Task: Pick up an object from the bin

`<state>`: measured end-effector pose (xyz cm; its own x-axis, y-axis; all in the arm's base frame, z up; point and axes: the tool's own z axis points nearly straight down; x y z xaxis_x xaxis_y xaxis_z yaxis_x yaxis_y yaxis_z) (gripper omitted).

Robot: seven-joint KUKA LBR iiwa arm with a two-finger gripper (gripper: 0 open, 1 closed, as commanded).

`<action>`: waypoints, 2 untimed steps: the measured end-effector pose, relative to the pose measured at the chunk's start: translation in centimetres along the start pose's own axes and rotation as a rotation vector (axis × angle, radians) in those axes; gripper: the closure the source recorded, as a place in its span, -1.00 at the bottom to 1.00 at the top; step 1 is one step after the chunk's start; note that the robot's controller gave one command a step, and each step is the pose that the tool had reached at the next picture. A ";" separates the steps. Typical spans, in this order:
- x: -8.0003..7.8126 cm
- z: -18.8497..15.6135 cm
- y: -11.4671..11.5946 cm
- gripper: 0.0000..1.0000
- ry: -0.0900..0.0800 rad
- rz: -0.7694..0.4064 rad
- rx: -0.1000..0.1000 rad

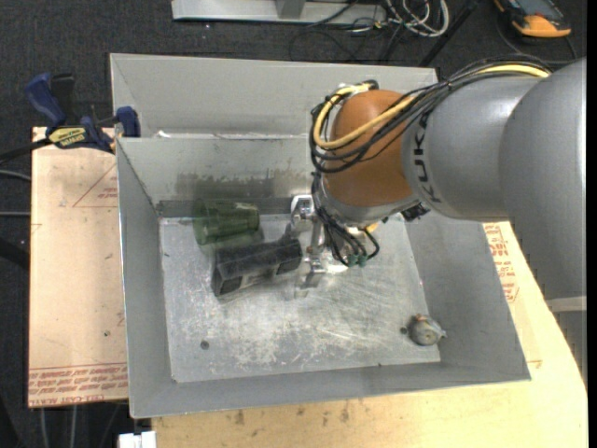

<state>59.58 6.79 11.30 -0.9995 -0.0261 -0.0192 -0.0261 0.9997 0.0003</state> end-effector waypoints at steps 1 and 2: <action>-0.4 3.2 2.8 -1.00 0.003 -0.011 -0.007; -3.0 2.3 4.8 1.00 0.015 0.051 -0.002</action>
Offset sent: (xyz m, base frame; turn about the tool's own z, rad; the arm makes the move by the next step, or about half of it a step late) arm 0.0288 0.0468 -0.0230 0.0538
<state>62.55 11.65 9.07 -0.9997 0.0249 -0.0038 0.0249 0.9997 0.0026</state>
